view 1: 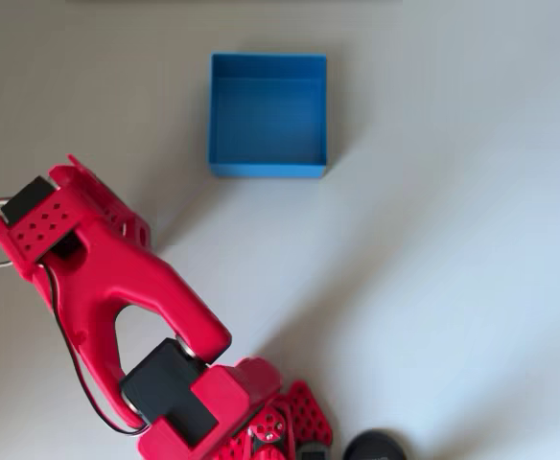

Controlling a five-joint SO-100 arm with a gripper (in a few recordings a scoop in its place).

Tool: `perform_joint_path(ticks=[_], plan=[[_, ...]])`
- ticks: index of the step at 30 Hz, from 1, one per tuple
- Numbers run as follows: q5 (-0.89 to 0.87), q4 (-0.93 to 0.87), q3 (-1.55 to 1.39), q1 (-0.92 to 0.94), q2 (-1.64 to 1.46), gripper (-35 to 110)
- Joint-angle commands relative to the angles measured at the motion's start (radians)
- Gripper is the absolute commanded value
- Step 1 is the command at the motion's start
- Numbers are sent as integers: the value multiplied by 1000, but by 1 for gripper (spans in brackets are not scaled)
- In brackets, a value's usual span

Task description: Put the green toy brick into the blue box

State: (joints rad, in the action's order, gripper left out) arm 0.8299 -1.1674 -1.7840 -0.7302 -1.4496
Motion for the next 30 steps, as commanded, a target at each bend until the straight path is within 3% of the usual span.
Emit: perform_joint_path(ticks=[1, 14, 30], plan=[[-17, 26, -18, -9, -21, 9], [-144, 44, 9, -26, -34, 0], [-476, 44, 252, -44, -156, 0]])
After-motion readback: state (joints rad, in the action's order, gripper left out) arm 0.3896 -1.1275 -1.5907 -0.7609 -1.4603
